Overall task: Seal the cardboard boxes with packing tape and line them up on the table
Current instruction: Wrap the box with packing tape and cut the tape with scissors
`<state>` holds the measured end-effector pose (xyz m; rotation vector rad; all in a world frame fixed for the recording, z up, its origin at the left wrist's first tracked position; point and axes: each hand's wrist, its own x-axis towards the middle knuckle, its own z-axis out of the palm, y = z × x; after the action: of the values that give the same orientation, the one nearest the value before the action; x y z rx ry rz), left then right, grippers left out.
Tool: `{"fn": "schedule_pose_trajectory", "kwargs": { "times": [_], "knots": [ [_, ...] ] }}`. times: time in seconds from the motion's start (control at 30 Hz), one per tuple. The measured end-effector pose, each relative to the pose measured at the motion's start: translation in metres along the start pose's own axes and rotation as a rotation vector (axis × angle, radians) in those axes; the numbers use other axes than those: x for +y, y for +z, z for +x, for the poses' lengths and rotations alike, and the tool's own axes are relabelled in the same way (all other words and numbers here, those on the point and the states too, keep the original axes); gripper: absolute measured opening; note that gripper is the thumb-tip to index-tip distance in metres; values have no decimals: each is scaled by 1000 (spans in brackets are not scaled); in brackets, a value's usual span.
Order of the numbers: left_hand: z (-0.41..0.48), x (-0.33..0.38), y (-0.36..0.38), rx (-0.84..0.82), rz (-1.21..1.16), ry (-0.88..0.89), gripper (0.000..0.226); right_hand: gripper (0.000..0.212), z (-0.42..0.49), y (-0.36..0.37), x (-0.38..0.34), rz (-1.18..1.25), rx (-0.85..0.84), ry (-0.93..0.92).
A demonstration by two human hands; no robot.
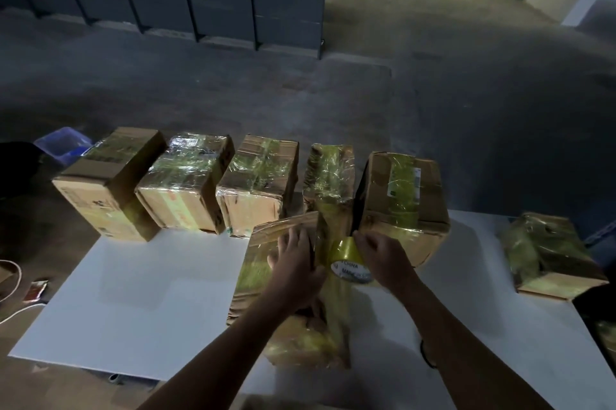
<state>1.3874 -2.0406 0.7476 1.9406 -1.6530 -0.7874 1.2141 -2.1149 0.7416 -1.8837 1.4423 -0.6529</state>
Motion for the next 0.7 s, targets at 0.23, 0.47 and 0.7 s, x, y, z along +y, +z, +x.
{"fn": "schedule_pose_trajectory", "kwargs": {
  "times": [0.23, 0.47, 0.7],
  "knots": [
    [-19, -33, -31, 108, -528, 52, 53, 35, 2, 9, -46, 32, -30, -65],
    [-34, -76, -29, 93, -844, -189, 54, 40, 9, 33, -75, -46, -125, -169],
    [-33, -88, -38, 54, -775, -147, 57, 35, 16, 59, -87, -56, -143, -151]
  ]
}}
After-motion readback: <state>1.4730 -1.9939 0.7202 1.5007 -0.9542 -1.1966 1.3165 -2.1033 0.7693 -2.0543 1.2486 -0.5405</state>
